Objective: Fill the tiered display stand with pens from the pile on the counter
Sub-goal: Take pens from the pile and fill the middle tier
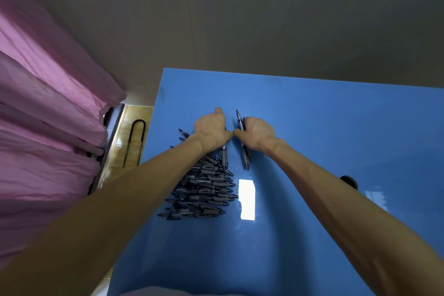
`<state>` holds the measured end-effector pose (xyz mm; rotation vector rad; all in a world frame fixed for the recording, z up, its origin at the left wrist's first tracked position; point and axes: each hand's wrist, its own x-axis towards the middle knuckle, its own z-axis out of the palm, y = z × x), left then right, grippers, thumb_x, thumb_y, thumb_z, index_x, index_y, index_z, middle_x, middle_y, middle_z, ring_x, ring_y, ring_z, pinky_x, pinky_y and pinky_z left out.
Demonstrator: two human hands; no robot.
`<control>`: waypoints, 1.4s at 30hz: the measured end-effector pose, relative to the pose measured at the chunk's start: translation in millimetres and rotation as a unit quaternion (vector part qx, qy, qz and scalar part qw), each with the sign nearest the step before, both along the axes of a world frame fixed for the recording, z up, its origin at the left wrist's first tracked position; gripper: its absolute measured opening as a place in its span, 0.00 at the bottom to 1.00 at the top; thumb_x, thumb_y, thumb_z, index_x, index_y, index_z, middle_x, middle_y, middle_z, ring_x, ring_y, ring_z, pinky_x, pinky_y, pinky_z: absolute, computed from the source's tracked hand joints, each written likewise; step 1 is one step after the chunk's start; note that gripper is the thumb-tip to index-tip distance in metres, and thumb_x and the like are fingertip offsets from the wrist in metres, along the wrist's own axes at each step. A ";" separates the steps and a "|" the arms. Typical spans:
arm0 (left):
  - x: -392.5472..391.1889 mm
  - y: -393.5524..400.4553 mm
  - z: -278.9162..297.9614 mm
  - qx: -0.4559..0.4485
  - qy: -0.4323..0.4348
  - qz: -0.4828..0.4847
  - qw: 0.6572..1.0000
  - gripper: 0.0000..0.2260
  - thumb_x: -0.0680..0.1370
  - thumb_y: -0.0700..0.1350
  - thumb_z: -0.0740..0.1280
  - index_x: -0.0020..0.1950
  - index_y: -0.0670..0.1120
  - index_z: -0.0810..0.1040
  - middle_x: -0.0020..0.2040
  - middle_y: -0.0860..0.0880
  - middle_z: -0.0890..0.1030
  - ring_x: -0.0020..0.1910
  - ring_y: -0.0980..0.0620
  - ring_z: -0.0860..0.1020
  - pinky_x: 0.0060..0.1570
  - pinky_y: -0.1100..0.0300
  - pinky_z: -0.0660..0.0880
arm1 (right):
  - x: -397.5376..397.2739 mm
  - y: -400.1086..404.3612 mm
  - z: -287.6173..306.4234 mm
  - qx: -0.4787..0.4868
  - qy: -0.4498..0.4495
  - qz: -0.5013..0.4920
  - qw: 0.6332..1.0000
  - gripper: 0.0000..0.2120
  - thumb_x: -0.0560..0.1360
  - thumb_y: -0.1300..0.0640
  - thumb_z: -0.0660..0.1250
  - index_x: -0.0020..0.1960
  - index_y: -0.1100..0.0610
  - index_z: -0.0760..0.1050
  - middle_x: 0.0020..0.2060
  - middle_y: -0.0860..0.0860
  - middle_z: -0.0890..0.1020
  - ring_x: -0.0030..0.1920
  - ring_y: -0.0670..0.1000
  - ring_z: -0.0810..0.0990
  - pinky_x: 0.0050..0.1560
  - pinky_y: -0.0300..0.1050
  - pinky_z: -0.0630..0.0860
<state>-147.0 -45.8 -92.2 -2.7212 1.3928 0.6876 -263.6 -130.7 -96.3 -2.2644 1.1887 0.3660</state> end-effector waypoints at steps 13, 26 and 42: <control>-7.1 -11.1 -2.7 -0.051 0.038 0.024 0.998 0.19 0.78 0.50 0.69 0.61 0.41 0.66 0.38 0.49 0.72 0.41 0.45 0.74 0.31 0.54 0.65 | -32.1 -9.0 2.3 0.030 -0.027 -0.015 0.999 0.14 0.82 0.49 0.56 0.42 0.55 0.66 0.40 0.52 0.75 0.43 0.57 0.73 0.43 0.48 0.68; -6.0 -20.8 4.3 -0.019 0.058 0.041 0.997 0.16 0.79 0.50 0.67 0.37 0.46 0.67 0.37 0.48 0.74 0.35 0.49 0.72 0.30 0.58 0.64 | -63.8 -3.1 4.7 0.062 -0.039 -0.085 0.994 0.13 0.80 0.49 0.59 0.40 0.55 0.67 0.37 0.52 0.76 0.39 0.55 0.74 0.42 0.49 0.72; -6.0 16.1 50.9 -0.186 0.132 0.070 0.971 0.12 0.83 0.50 0.55 0.53 0.42 0.68 0.38 0.46 0.74 0.35 0.47 0.70 0.33 0.51 0.66 | -60.6 23.7 21.3 -0.100 -0.108 -0.105 0.984 0.13 0.84 0.50 0.53 0.51 0.59 0.68 0.40 0.55 0.79 0.42 0.60 0.77 0.42 0.52 0.73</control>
